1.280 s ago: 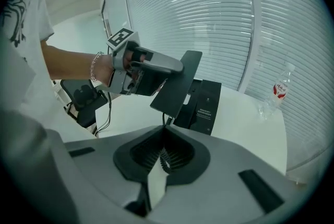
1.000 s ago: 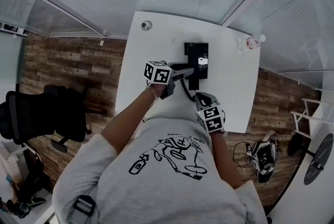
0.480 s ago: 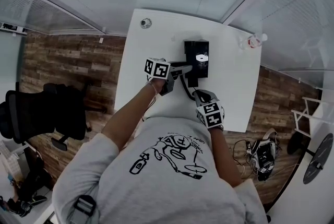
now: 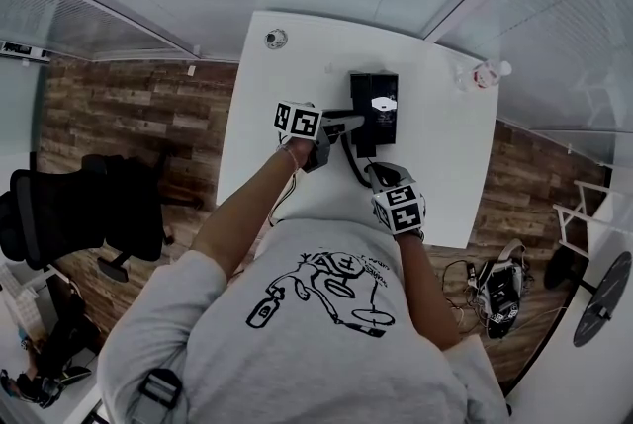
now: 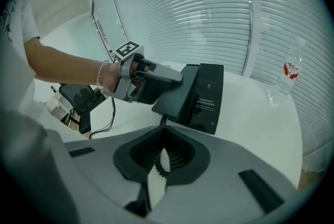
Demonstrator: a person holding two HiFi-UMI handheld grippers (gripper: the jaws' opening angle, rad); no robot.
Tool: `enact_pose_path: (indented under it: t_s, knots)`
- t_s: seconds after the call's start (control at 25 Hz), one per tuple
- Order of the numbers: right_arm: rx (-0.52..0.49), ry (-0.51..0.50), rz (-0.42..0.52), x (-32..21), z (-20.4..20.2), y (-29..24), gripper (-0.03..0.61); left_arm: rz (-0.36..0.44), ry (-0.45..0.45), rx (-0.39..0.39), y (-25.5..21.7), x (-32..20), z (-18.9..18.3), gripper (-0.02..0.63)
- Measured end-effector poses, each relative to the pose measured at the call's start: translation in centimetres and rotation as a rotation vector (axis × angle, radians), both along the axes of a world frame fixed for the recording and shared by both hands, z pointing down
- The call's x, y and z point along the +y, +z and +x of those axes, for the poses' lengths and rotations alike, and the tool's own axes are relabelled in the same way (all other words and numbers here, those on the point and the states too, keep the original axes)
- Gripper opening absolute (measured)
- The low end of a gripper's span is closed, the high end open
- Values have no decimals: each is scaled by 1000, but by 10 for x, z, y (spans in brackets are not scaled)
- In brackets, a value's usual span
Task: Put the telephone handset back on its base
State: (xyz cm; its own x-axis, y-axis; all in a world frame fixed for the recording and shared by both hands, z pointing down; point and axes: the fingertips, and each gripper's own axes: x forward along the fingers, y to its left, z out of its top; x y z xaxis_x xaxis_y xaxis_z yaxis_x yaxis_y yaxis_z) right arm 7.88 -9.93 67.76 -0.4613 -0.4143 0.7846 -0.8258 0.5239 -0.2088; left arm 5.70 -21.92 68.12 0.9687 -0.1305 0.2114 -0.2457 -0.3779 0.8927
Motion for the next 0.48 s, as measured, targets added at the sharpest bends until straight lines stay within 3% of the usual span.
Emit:
enact_pose_path:
  t_s: [0.28, 0.48]
  knots:
    - [-4, -5, -36, -6, -2, 11, 6, 18, 10, -44, 4, -8, -2, 129]
    - [-28, 18, -77, -10, -4, 23, 6, 76, 28, -165, 9, -13, -4, 140]
